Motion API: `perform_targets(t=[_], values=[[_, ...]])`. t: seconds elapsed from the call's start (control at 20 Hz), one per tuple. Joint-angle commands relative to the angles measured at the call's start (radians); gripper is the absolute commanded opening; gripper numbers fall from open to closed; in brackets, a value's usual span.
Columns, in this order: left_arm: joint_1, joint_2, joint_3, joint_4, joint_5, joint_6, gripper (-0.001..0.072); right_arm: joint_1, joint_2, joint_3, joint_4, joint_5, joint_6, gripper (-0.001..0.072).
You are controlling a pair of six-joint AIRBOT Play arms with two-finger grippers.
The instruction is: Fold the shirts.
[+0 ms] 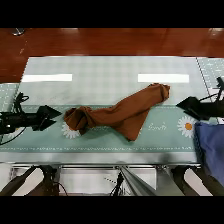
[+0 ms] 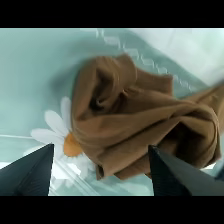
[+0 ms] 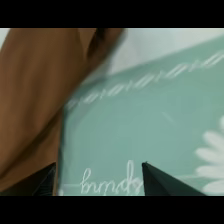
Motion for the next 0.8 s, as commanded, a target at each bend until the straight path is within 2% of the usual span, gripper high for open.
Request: perform_targets(t=[0.0,0.2,0.35,0.4,0.45,0.6,0.75], values=[[-0.014,-0.084,-0.057,-0.178,-0.025,0.154,0.0705,0.047,0.067,-0.186,0.092,-0.017,-0.067,0.0620],[-0.172,-0.174,-0.057,-0.311,-0.010,0.284,0.0705,0.130,0.067,-0.222,0.087,-0.024,-0.063,0.0621],[-0.289,-0.229,-0.047,-0.345,0.014,0.331,0.0684,0.187,0.067,-0.222,0.065,-0.037,-0.033,0.0621],[-0.305,-0.243,-0.036,-0.345,0.018,0.331,0.0313,0.202,0.067,-0.222,0.048,-0.043,-0.013,0.0620],[-0.307,-0.248,-0.026,-0.346,0.019,0.334,0.0037,0.213,0.066,-0.222,0.034,-0.045,0.005,0.0620],[-0.303,-0.245,0.010,-0.346,0.016,0.338,0.0025,0.281,0.030,-0.222,0.013,-0.023,0.032,0.0620],[-0.304,-0.245,0.032,-0.346,0.011,0.337,0.0025,0.391,-0.046,-0.221,0.069,-0.051,0.031,0.0620]])
